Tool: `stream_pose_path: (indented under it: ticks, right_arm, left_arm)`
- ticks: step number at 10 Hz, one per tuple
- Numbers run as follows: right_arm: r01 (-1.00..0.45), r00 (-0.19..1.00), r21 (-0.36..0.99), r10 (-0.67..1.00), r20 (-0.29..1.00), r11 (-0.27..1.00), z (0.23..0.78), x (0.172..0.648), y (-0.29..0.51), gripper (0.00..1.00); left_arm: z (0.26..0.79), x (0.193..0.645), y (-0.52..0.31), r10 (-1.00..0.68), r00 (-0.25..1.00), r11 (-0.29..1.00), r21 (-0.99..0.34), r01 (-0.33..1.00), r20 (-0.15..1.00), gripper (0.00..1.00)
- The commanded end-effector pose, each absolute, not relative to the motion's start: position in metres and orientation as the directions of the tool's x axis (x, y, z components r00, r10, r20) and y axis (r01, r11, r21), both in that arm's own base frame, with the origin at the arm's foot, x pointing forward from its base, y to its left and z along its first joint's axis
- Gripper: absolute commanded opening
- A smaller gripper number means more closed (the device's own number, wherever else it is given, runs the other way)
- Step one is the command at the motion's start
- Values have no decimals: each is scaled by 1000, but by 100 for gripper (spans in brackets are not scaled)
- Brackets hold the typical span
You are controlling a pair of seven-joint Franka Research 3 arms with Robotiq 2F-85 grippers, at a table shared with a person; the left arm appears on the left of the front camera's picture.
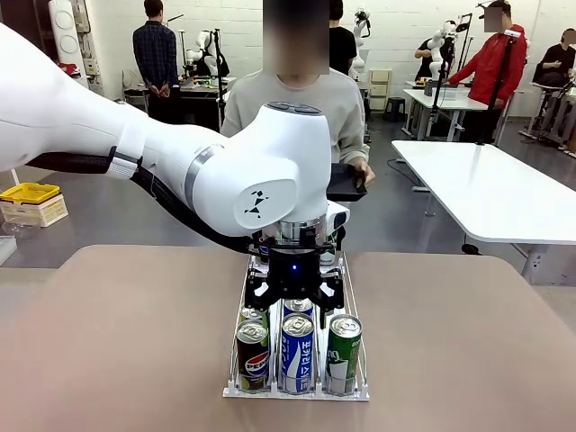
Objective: Retrieve and hand over the desired beverage to the person.
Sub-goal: Pick up another can of the same type that the person held from the Automatic Can Dispenser.
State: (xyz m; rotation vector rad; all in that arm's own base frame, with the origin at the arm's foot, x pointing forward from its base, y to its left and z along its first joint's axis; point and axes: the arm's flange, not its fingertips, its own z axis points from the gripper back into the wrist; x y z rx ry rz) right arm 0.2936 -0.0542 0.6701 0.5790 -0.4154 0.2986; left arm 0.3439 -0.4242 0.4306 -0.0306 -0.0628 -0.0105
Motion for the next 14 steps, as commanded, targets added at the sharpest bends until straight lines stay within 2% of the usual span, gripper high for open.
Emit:
stream_pose_path:
  ticks: [1,14]
  right_arm:
    - [-388,875,477,153,459,788,670,294,-53,100]
    - [-388,875,477,153,459,788,670,294,-53,100]
  left_arm:
    - [427,344,-425,-35,998,998,-49,37,48,100]
    - [426,343,-431,-29,1000,997,-65,28,-8,100]
